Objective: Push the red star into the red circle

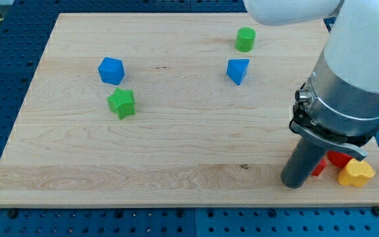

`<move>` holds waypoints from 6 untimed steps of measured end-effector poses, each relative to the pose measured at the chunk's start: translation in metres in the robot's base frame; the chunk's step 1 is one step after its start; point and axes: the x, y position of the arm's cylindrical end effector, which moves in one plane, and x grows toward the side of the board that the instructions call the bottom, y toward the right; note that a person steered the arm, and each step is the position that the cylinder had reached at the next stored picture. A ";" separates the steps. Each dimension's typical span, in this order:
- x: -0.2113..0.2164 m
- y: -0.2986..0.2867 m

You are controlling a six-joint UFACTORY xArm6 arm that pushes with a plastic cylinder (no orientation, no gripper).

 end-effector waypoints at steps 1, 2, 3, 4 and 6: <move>-0.024 0.019; -0.021 0.017; -0.019 -0.014; -0.019 -0.019; -0.019 -0.065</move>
